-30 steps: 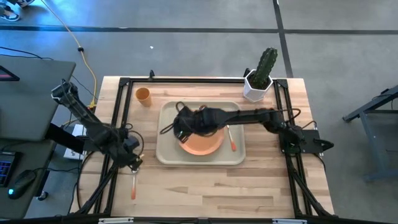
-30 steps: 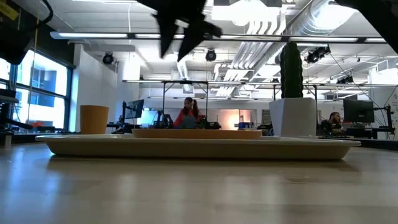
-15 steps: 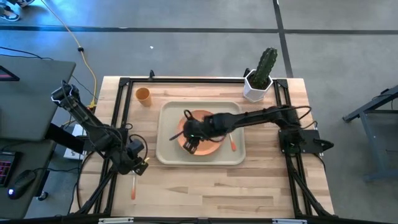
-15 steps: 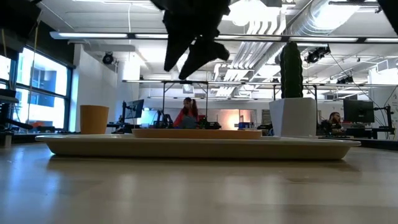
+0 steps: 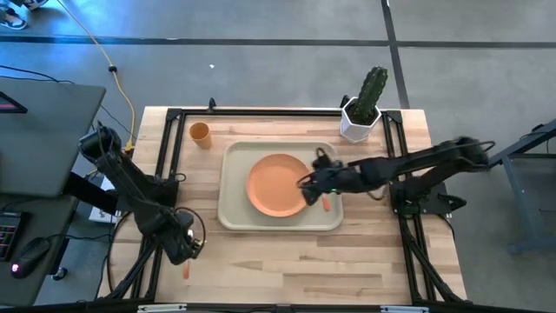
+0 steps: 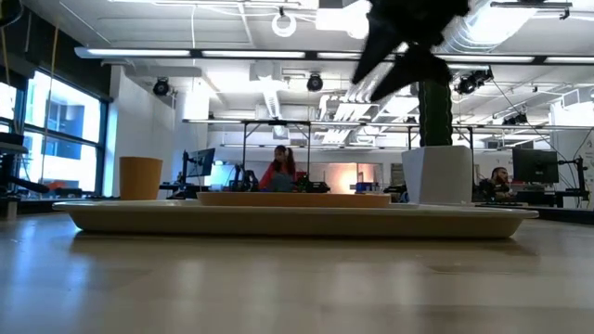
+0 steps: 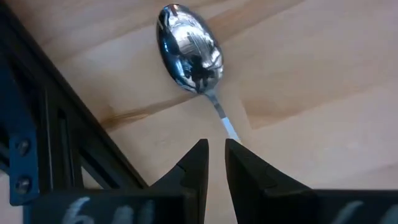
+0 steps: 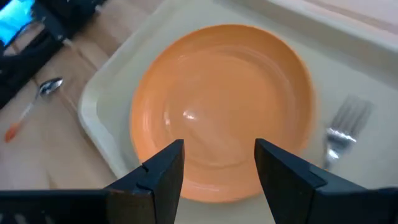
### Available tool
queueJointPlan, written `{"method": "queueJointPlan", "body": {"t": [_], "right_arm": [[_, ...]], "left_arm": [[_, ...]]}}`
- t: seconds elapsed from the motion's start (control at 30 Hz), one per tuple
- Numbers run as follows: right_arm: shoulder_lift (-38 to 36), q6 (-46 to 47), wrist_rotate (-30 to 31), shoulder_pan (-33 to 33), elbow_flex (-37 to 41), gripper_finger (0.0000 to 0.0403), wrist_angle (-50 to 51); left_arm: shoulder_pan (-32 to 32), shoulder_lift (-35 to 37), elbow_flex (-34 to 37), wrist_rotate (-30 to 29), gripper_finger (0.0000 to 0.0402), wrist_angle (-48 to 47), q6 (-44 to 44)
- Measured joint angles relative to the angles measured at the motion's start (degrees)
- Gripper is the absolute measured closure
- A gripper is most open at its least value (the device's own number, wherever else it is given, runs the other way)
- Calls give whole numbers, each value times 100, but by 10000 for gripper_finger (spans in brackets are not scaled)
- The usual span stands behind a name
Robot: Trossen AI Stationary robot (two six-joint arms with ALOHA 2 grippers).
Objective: Pick and place plate/cup/fork/spoon on tray
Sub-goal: Put the orange spoon on the white tray to the right of the orange fork
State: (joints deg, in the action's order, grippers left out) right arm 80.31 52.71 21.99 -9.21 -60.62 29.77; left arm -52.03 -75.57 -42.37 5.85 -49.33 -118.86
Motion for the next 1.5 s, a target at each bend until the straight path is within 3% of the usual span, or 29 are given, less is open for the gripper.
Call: {"method": "queueJointPlan", "body": {"t": [0.17,0.33,0.47,0.67,0.8,1.0,1.13,1.4,1.5], "right_arm": [[-829,409,160,-13,980,215,-592],[-1142,428,160,-19,1533,215,-1320],[-1127,423,108,-3,1666,215,-1596],[-1103,318,-47,9,1666,215,-1633],[-1103,266,-110,9,1666,215,-1631],[-1103,231,-115,9,1666,215,-1629],[-1101,178,-117,9,1664,215,-1629],[-1099,126,-119,9,1662,215,-1640],[-1099,124,-117,9,1662,215,-1746]], "left_arm": [[27,-247,0,7,341,150,-219],[155,-261,-4,-96,313,148,-324],[276,-284,-7,-361,284,108,-409],[458,-704,-7,-166,249,9,-215],[580,-1047,-7,241,243,7,195],[641,-1417,-37,286,243,43,502],[643,-1562,-36,282,259,49,665],[643,-1521,-153,166,379,163,977],[634,-1542,-244,47,390,126,1120]]}}
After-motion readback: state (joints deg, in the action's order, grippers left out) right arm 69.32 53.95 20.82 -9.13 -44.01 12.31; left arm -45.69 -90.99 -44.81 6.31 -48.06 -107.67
